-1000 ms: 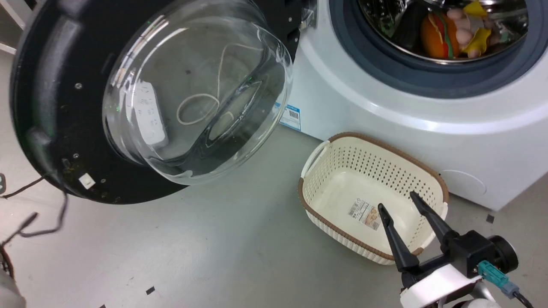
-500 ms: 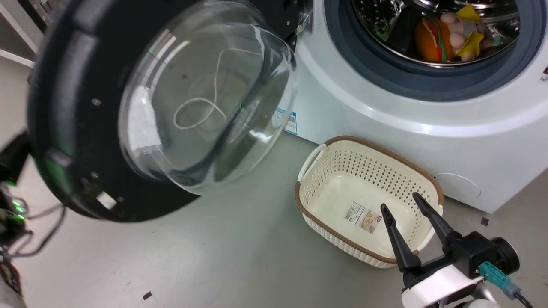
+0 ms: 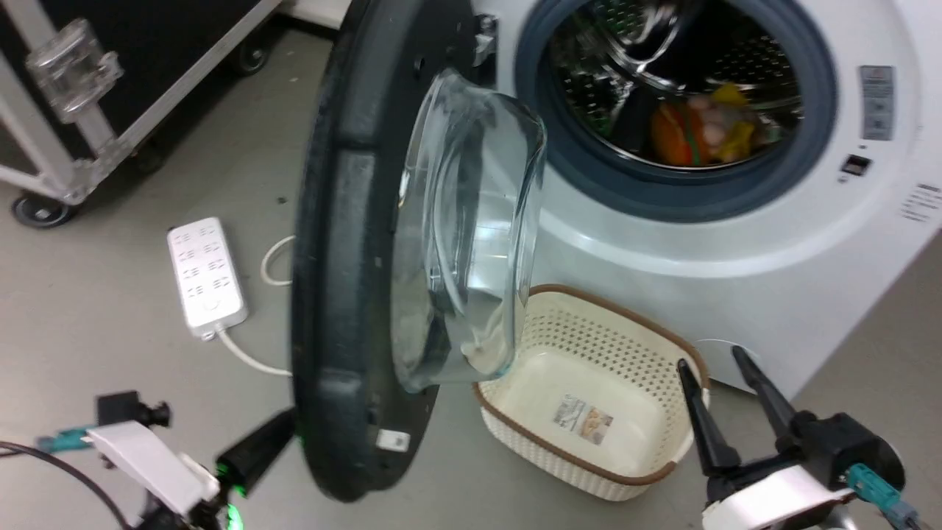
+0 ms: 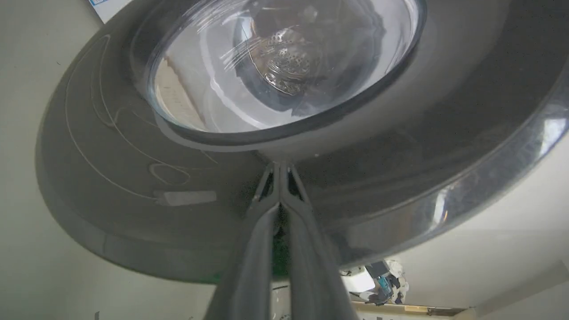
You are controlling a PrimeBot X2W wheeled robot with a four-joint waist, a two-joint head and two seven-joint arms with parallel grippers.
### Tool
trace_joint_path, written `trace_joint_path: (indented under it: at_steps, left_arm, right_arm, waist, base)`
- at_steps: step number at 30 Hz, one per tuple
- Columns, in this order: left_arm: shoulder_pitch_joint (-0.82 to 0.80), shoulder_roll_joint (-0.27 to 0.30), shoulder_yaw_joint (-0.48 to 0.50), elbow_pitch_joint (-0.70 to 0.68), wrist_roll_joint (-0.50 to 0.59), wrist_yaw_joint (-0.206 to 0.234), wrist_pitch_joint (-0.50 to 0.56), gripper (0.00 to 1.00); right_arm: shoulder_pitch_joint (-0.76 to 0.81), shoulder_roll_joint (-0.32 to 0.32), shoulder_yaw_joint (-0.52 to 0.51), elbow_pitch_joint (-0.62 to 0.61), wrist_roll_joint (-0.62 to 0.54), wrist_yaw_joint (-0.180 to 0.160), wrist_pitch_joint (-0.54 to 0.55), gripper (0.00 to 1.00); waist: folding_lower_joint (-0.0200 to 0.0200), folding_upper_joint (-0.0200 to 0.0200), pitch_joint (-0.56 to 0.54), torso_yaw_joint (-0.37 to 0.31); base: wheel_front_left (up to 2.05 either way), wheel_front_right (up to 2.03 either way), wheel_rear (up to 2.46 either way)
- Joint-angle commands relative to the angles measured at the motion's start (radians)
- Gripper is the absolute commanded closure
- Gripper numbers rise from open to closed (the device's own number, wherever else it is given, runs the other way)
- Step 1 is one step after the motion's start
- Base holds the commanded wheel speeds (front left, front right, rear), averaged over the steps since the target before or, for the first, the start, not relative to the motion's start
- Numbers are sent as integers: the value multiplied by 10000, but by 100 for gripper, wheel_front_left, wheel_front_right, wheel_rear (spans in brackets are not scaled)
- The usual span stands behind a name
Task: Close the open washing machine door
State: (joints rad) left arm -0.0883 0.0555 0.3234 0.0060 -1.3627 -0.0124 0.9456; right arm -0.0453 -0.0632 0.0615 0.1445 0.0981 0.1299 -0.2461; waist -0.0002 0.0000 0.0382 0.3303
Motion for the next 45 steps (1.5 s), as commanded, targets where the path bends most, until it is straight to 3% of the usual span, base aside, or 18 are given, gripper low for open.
trace_joint_path:
  at_steps: [1, 11, 12, 14, 21, 28, 36, 41, 45]
  left_arm:
    - [387, -39, -465, -279, -290, 52, -248, 100]
    - [1301, -51, -3822, -796, -2000, -73, -3001, 100]
    - [1006, -51, -4567, -526, -2318, -200, -3771, 100]
    - [665, -51, -5019, -296, -2481, -319, -4294, 100]
    - [-1093, -52, -6046, 649, -3048, -540, -6071, 100]
    - [-3454, -52, -6050, 2441, -3295, -681, -7885, 100]
    - [-5504, -52, -5944, 4536, -4016, -1004, -8848, 100]
    - [-5897, -52, -6209, 5318, -4162, -1139, -9003, 100]
    - [-5467, -30, -6387, 5185, -3860, -1175, -9072, 100]
  right_arm:
    - [88, 51, -200, -43, -78, 8, -59, 0]
    - [-85, 124, -1784, -229, -103, 8, 132, 0]
    - [-198, 126, -1926, -246, -75, 8, 224, 0]
    - [-297, 127, -2003, -265, -36, 8, 234, 0]
    - [-636, 128, -1877, -51, 287, 8, 126, 0]
    - [-866, 129, -1482, 355, 613, 8, -33, 0]
    - [-1071, 129, -1150, 654, 772, 8, -130, 0]
    - [-1099, 129, -1006, 756, 772, 8, -147, 0]
    - [-1015, 129, -879, 725, 723, 8, -152, 0]
  waist:
    - [2, 0, -218, -443]
    - [2, 0, 215, -2410]
    - [2, 0, 578, -3140]
    - [2, 0, 818, -3610]
    - [2, 0, 1631, -5300]
    - [2, 0, 2202, -6532]
    - [2, 0, 2389, -6934]
    - [2, 0, 2193, -6687]
    - [2, 0, 1849, -6295]
  base:
    - [0, 0, 0]
    - [0, 0, 0]
    - [0, 0, 0]
    - [0, 0, 0]
    - [0, 0, 0]
    - [0, 0, 0]
    - [0, 0, 0]
    - [0, 0, 0]
    - [0, 0, 0]
